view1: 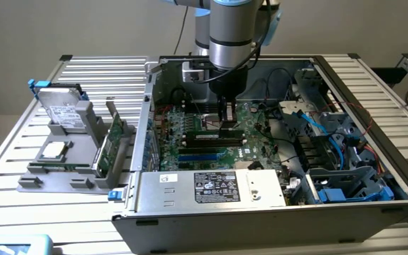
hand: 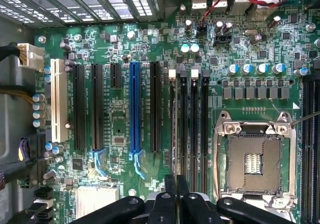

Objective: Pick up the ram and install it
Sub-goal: 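Insert the ram into the slot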

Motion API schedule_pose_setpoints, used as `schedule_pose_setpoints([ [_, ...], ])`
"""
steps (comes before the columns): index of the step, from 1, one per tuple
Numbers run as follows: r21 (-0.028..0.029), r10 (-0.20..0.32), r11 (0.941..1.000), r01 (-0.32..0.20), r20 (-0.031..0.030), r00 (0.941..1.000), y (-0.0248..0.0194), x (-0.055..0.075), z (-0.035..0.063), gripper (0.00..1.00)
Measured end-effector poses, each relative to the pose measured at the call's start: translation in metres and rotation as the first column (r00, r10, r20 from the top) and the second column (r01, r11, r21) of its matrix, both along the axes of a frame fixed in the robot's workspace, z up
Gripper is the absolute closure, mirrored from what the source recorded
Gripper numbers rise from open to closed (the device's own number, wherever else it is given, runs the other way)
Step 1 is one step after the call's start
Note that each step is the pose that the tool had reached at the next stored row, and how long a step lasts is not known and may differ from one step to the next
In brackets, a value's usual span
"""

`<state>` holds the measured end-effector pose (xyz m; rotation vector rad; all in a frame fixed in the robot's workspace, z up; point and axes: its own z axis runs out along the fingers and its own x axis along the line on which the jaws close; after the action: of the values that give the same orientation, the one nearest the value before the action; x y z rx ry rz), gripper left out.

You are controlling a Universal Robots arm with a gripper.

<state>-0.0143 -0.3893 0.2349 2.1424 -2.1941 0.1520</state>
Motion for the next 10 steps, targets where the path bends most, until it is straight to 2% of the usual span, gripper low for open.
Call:
schedule_pose_setpoints([
  [3, -0.0027, 0.000, 1.0000, 0.000, 0.0000, 1.0000, 0.0000, 0.0000, -0.0003, 0.87],
  [7, -0.0091, 0.000, 1.0000, 0.000, -0.0001, 1.0000, 0.0003, 0.0000, -0.0006, 0.87],
  [10, -0.0091, 0.000, 1.0000, 0.000, 0.0003, 1.0000, 0.0004, 0.0000, -0.0012, 0.87],
])
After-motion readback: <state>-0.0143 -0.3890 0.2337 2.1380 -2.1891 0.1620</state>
